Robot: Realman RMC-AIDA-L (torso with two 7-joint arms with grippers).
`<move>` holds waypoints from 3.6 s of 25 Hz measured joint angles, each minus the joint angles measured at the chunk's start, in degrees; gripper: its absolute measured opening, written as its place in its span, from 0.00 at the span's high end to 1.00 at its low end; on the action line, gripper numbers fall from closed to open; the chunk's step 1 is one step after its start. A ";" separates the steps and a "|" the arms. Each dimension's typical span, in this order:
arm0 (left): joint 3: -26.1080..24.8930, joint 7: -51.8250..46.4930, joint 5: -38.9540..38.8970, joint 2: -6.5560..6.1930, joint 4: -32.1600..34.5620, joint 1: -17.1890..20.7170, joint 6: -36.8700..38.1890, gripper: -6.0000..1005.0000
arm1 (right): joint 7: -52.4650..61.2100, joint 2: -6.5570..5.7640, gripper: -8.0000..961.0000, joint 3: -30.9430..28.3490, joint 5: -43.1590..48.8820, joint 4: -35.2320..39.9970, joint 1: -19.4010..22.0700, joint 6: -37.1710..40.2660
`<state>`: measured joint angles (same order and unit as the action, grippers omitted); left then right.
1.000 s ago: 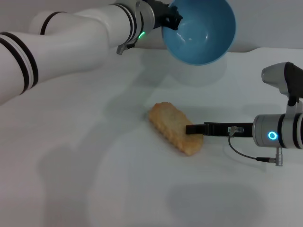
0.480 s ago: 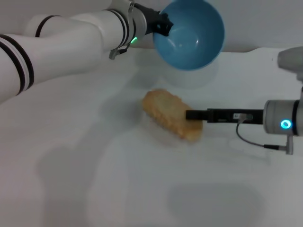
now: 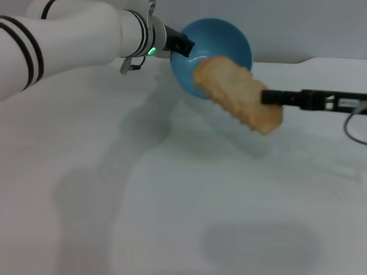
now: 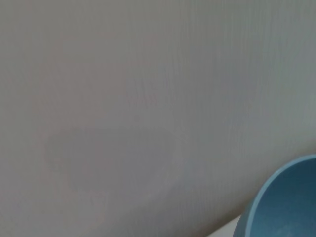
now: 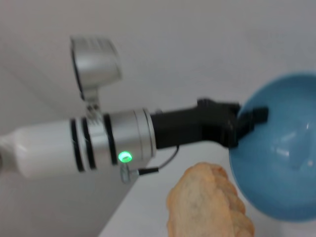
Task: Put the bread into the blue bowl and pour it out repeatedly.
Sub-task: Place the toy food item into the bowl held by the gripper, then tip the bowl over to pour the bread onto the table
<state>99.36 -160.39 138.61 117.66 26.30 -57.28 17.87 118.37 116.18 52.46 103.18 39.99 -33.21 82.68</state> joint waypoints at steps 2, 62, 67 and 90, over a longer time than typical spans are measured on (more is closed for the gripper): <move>-0.10 0.11 1.38 -0.03 -1.03 -0.99 0.56 0.99 | 0.00 -0.03 0.84 -1.46 0.41 0.48 0.25 1.13; 7.40 0.67 -1.44 0.83 8.89 1.77 5.68 0.99 | -17.62 2.27 0.55 -18.46 -4.36 -3.10 8.92 -15.86; 11.26 0.69 0.30 0.98 8.77 0.98 -0.96 0.99 | -25.05 2.30 0.55 -26.33 -4.59 -7.82 11.29 -17.49; 22.95 9.18 10.26 1.33 11.25 0.86 -18.35 0.99 | -28.22 2.10 0.54 -30.53 -4.91 -12.33 12.89 -20.47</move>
<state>122.30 -151.21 148.87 119.00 37.55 -56.42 -0.48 90.15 118.28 21.93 98.27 27.66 -20.33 62.22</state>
